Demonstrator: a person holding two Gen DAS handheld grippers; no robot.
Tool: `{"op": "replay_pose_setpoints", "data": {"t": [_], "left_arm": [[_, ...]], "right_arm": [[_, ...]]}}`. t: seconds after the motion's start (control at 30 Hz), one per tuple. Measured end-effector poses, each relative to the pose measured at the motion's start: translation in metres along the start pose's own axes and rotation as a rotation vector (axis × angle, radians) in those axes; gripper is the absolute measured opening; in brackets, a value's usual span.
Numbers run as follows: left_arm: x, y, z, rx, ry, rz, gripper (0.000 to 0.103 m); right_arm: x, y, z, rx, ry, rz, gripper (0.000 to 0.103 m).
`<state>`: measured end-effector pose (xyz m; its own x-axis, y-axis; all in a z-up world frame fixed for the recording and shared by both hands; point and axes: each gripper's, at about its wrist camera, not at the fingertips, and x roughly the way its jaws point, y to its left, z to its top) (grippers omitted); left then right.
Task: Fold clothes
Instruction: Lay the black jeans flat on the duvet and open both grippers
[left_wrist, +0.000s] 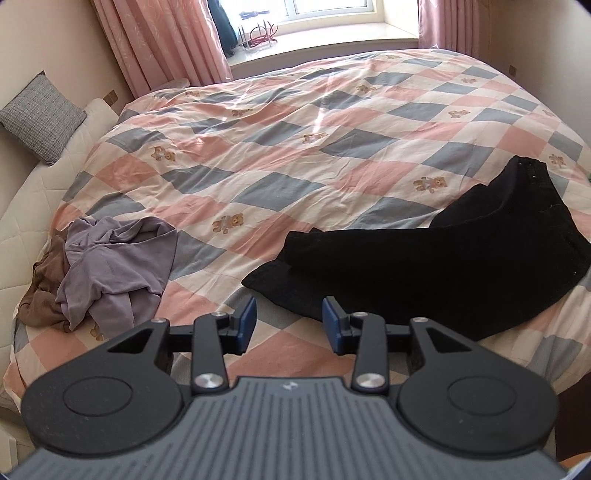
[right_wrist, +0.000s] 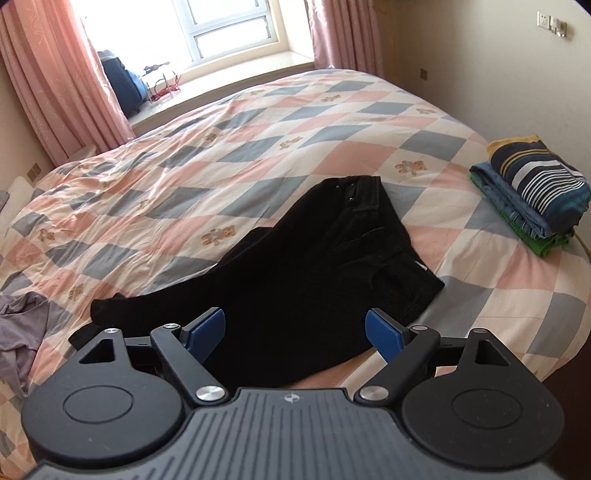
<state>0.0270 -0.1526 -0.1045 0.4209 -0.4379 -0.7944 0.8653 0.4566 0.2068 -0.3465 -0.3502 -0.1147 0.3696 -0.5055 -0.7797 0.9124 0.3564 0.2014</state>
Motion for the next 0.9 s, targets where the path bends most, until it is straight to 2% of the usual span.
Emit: {"op": "replay_pose_setpoints", "data": {"t": [0.37,0.5,0.9], "left_arm": [[-0.014,-0.037,0.006,0.014,-0.022,0.019,0.038],[-0.006,-0.073,0.009,0.021,0.003,0.018,0.038],[0.0,-0.203,0.008,-0.008,0.106,0.012,0.041]], "right_arm": [[-0.011,-0.003,-0.009,-0.007,-0.034,0.036,0.09],[-0.007,-0.018,-0.007,-0.028,-0.012,0.048,0.091],[0.027,-0.102,0.011,-0.144,0.147,0.096,0.091]]}}
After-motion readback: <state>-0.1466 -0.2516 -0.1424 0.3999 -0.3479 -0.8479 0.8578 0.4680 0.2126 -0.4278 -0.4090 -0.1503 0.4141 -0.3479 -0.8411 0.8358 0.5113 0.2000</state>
